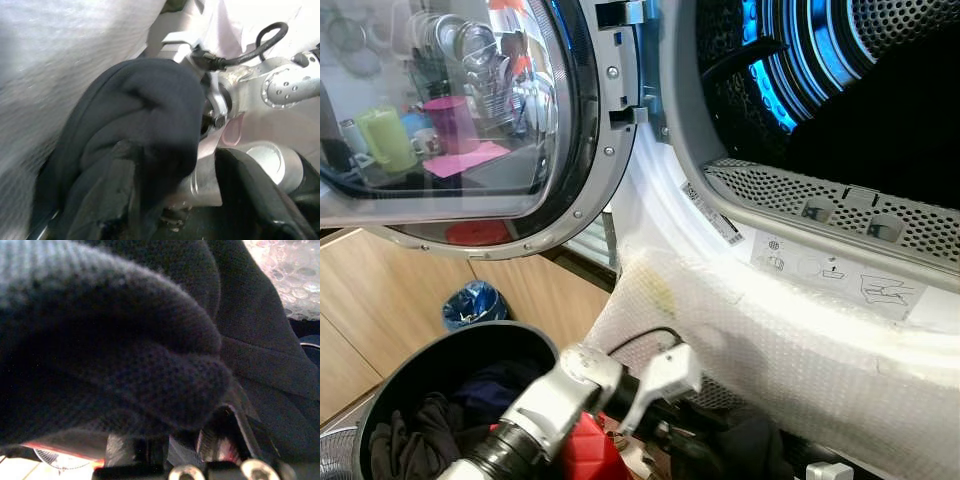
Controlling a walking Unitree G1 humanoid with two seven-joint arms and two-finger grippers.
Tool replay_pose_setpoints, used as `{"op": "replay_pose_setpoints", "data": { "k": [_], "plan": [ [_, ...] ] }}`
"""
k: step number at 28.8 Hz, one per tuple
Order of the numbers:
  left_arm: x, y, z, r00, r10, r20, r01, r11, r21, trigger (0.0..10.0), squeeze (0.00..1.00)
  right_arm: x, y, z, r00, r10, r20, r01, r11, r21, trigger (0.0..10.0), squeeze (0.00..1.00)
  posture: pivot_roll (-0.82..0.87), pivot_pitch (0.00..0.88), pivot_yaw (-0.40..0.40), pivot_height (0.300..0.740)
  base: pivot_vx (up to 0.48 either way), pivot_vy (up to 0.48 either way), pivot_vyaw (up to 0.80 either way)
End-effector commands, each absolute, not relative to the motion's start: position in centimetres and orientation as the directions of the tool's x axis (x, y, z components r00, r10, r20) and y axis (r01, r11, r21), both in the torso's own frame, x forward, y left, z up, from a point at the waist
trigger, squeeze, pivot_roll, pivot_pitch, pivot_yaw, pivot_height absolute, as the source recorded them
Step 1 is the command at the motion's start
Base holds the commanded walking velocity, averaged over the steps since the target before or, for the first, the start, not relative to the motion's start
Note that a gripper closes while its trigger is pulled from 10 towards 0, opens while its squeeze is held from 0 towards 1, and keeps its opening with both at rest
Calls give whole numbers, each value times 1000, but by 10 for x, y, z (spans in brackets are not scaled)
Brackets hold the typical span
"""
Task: Clothes washing
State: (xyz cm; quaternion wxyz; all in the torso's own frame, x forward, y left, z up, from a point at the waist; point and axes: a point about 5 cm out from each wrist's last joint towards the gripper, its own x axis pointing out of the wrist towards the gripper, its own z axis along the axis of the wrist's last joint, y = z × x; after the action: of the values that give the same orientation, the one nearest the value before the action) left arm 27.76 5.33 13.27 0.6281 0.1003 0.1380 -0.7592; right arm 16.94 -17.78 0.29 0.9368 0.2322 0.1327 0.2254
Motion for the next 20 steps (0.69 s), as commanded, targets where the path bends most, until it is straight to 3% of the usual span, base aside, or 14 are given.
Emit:
{"op": "replay_pose_setpoints", "data": {
  "k": [1,9,13,20],
  "plan": [
    [279,66,136,-171,-928,-331,985,-152,-84,10000,1000,169,-175,2,868,477,-139,-356,791,497,0,0,20,0,102,740,0,0,0],
    [281,79,137,-146,-918,-368,988,-120,-93,10000,1000,171,-174,2,865,483,-135,-362,788,498,0,0,22,0,110,740,0,0,0],
    [290,96,137,-100,-900,-424,994,-74,-78,10000,1000,174,-171,1,871,472,-134,-354,793,496,0,0,12,0,135,740,0,0,0],
    [300,118,142,-19,-883,-468,998,10,-59,10000,1000,168,-169,-7,858,489,-155,-352,782,515,0,0,67,0,113,740,0,0,0]
  ]
}}
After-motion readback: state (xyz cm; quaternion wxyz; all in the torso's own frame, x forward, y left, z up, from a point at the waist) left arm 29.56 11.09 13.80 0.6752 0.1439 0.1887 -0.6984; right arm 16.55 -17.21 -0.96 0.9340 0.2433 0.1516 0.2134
